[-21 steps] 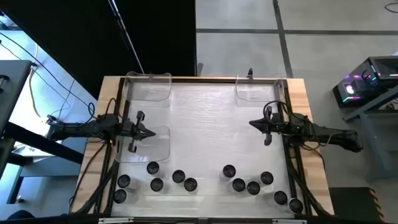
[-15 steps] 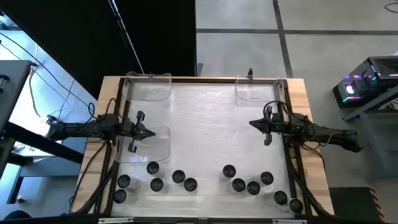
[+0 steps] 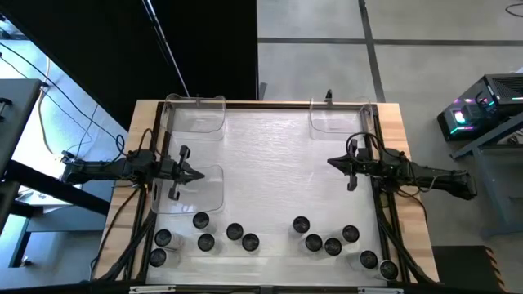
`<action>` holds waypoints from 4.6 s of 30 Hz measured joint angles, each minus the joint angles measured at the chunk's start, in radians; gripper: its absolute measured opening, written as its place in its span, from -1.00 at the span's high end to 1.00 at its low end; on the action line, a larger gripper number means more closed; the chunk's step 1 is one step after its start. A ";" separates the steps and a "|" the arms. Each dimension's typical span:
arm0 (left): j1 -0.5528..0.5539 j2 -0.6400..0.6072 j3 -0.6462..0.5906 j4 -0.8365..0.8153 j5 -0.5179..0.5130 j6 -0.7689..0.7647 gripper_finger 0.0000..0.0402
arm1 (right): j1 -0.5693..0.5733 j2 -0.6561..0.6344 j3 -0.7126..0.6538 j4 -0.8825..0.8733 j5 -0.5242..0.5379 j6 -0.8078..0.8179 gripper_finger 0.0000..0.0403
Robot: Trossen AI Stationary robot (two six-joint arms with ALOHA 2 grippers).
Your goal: Sort soda cans
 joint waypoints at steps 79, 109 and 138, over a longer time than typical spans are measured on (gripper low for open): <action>-0.253 1.039 1.159 -1.281 -0.186 -0.472 -0.17 | 0.000 0.000 0.000 0.000 0.000 0.000 1.00; -0.524 1.092 1.142 -1.289 -0.198 -0.732 -0.29 | 0.000 0.000 0.000 0.000 0.000 0.000 1.00; -0.562 1.289 1.141 -1.170 -0.110 -0.319 -0.45 | 0.000 0.000 0.000 0.000 0.000 0.000 1.00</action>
